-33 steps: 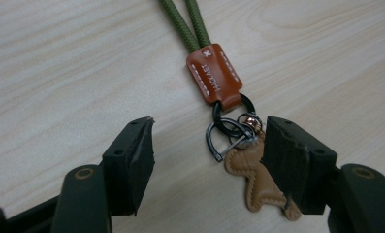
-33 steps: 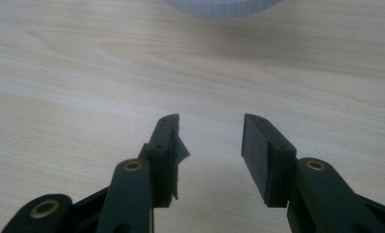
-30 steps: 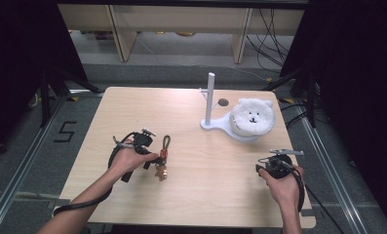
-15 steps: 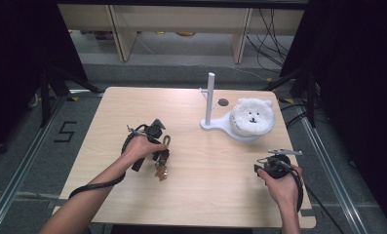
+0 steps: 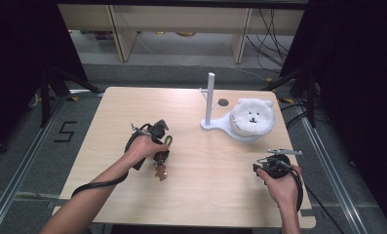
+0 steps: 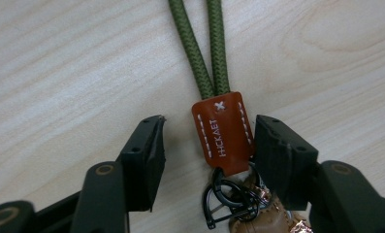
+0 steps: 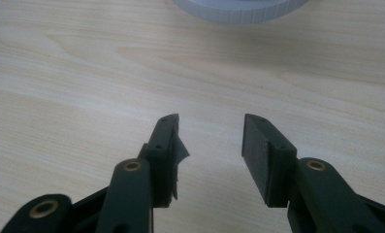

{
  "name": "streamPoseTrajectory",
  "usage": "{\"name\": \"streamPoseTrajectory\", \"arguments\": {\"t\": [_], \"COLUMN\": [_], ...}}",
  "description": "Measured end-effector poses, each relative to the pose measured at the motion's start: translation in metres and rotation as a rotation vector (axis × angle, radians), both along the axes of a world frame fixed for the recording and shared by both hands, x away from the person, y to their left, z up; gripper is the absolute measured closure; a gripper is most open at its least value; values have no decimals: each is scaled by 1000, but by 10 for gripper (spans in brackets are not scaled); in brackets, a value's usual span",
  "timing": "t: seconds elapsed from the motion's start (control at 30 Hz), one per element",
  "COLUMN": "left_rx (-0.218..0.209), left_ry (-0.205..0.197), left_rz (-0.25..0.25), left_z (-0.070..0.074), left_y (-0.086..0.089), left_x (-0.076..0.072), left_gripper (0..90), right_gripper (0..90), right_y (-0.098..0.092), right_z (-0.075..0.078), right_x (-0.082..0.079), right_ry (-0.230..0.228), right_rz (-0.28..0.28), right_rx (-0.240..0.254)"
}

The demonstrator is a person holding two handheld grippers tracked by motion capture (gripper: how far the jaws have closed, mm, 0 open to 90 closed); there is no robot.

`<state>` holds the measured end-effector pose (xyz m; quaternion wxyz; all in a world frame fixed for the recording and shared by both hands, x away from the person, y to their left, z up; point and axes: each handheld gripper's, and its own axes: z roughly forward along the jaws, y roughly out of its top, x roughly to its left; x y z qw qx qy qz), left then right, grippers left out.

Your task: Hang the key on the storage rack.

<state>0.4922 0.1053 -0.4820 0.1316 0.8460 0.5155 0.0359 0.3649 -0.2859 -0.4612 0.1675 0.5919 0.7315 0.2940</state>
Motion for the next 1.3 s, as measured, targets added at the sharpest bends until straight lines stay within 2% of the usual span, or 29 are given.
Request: {"name": "streamPoseTrajectory", "arguments": {"t": [0.03, 0.07, 0.1, 0.2, 0.23, 0.33, 0.37, 0.4, 0.43, 0.47, 0.53, 0.57, 0.63, 0.67, 0.7, 0.73, 0.8, 0.83, 0.87, 0.93, 0.97, 1.0, 1.03, 1.1, 1.13, 1.17, 1.3], "left_rx": [15, 37, 37, 32, 24, 14, 37, 23, 22, 16, 8, 1, -26, -47, -55, -49, -64, -88, -88, -118, -111, -128, -135, -156, -171, -179, -223], "left_ry": [-19, -35, -29, -28, -33, -38, -17, -29, -39, -41, -47, -38, -35, -32, -35, -35, -58, -72, -72, -98, -124, -131, -141, -160, -168, -175, -223], "left_rz": [3, -21, -17, -56, -57, -74, -113, -112, -127, -131, -139, -144, -148, -135, -128, -136, -134, -130, -130, -119, -162, -148, -159, -171, -177, -181, -172], "left_z": [-1, -1, -1, 0, -1, -1, 2, 1, 1, 1, 1, 1, 1, 0, 0, 1, 1, 2, 2, 4, 5, 6, 7, 9, 9, 11, 12], "left_y": [-3, -3, -5, -6, -6, -3, -1, 0, 1, 2, 4, 5, 10, 12, 14, 17, 21, 25, 25, 28, 32, 33, 35, 39, 41, 43, 48], "left_x": [-2, -2, -4, -7, -8, -10, -8, -9, -10, -10, -11, -11, -11, -12, -12, -12, -14, -18, -18, -22, -21, -24, -25, -29, -30, -32, -38], "left_gripper": [461, 487, 497, 598, 631, 659, 663, 667, 668, 670, 674, 674, 677, 677, 677, 677, 679, 679, 680, 680, 680, 680, 680, 680, 680, 680, 680], "right_gripper": [585, 584, 584, 583, 582, 581, 581, 580, 580, 580, 580, 580, 580, 579, 579, 579, 578, 578, 578, 578, 576, 576, 576, 575, 575, 574, 574], "right_y": [-1, 0, 0, 2, 0, 0, -1, -1, 0, 1, 3, 3, 3, 2, 0, 0, 2, 0, 0, 3, 2, 2, 4, 5, 3, 7, 7], "right_z": [-2, -1, -1, 0, -1, -2, -3, -3, -4, -3, -2, -2, -2, -2, -4, -4, -3, -4, -4, -4, -6, -6, -4, -5, -6, -5, -5], "right_x": [1, 0, 0, 0, 0, 1, 1, 0, 1, 1, 0, 0, 0, 0, 1, 1, 0, 1, 1, 1, 2, 2, 1, 1, 2, 1, 1], "right_ry": [-13, 1, 2, 10, -1, -1, -10, -1, -10, 7, 12, 11, 10, 8, -6, -6, 13, -2, -2, 5, -16, -16, 11, 6, -5, 11, 1], "right_rz": [9, 4, 5, -19, 5, -9, 5, 10, 14, -3, -7, -7, -7, -5, 8, 8, -10, 7, 7, -10, 16, 16, -4, 6, 14, -13, -6], "right_rx": [-8, -16, -19, 7, -16, -2, -13, -20, 7, 24, 22, 21, 21, 19, -4, -4, 22, -4, -4, 10, 8, 8, 17, 29, -7, 34, 29]}}
